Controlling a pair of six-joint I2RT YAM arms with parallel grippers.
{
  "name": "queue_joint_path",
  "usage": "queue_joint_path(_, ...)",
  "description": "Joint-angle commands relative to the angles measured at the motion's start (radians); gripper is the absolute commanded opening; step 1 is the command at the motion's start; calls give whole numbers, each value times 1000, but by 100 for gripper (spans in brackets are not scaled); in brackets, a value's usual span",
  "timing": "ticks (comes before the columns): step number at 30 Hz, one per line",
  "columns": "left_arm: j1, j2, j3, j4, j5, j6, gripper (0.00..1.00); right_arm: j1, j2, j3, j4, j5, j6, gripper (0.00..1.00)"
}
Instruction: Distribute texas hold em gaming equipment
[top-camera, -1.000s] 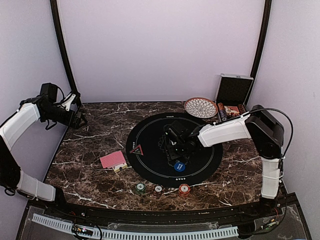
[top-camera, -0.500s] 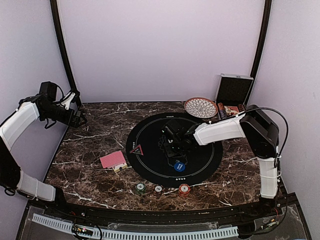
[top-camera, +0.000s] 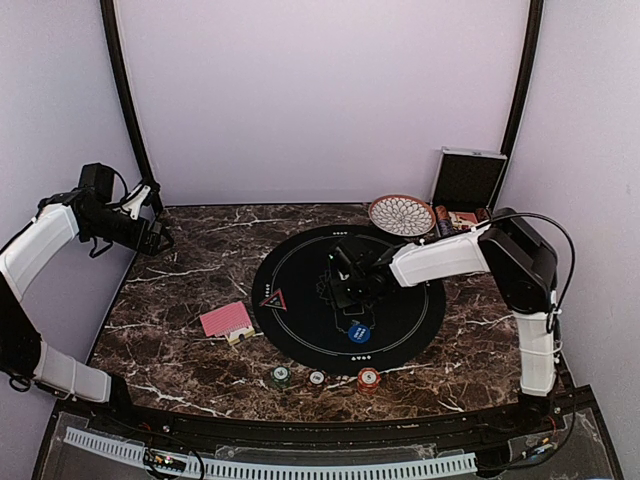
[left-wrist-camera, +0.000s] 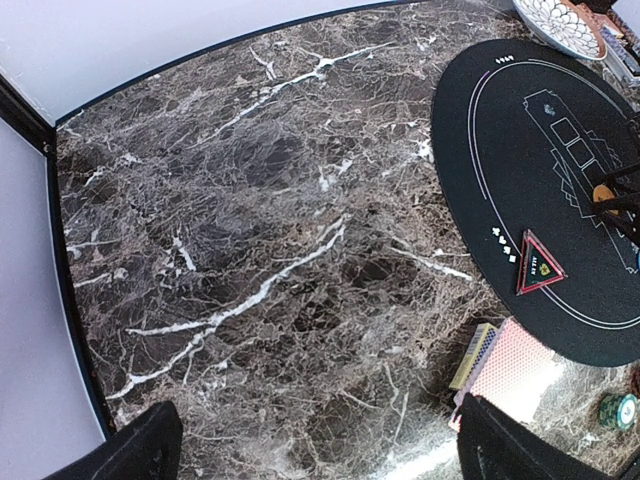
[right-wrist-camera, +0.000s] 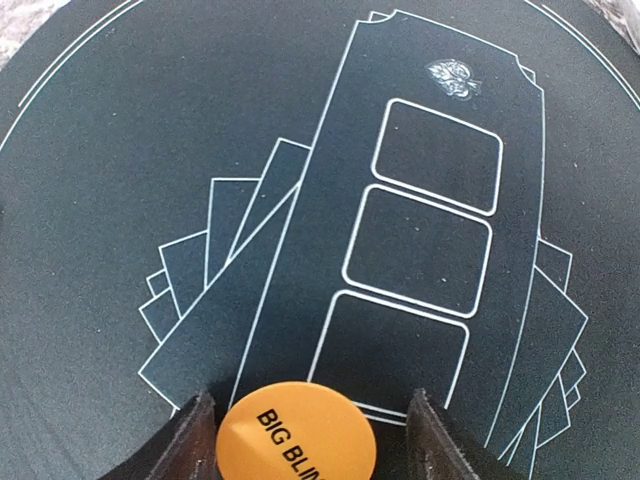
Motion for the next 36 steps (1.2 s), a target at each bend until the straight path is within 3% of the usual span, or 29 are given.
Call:
queue_joint_path(1, 0, -11, 23, -22, 10, 2, 99, -10, -32, -91, -84, -36, 54, 61)
queue_joint_path(14, 1, -32, 10, -26, 17, 5, 99, 44, -60, -109, -202, -49, 146, 58)
queue_joint_path(20, 0, -38, -7, -20, 17, 7, 99, 65, -63, -86, -218, -50, 168, 45)
queue_joint_path(26, 1, -41, -13, -17, 18, 7, 99, 50, -12, -32, -223, -13, 154, 40)
queue_joint_path(36, 1, -55, -11, -22, 21, 8, 99, -21, 111, 115, -204, 46, 73, 39)
